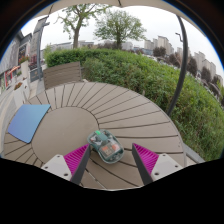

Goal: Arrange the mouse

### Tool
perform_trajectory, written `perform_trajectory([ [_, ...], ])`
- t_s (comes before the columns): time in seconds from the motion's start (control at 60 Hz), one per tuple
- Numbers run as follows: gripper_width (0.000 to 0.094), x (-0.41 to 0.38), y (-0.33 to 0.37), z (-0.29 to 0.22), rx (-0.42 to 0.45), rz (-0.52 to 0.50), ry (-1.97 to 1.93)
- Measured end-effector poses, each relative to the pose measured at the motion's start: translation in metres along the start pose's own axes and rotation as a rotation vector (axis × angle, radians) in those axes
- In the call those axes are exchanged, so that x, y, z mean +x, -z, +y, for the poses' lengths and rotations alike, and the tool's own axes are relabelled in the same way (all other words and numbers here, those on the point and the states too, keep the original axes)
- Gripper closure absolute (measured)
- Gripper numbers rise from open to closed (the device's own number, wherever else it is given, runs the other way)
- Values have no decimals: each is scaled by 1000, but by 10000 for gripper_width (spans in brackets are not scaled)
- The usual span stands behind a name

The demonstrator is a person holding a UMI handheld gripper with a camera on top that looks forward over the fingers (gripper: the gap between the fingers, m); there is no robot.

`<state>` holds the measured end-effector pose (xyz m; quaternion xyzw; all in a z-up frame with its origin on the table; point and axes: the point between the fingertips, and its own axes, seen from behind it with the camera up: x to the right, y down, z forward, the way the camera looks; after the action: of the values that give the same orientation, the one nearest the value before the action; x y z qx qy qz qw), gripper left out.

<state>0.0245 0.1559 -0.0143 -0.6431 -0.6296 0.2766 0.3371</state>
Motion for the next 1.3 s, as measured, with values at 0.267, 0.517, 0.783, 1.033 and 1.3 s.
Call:
perform_trajectory([
  [0.267,80,10,-20,-15,-9,1,-11],
  [0.517,72,13,-29,-16,-24,-15,-38],
  [0.783,543,0,-22,-16,-48,-34,2],
  [1.033,544,-46,16,-90,-4,-73,-76],
  [1.3,544,-219,35,-163,78,-203,-60],
])
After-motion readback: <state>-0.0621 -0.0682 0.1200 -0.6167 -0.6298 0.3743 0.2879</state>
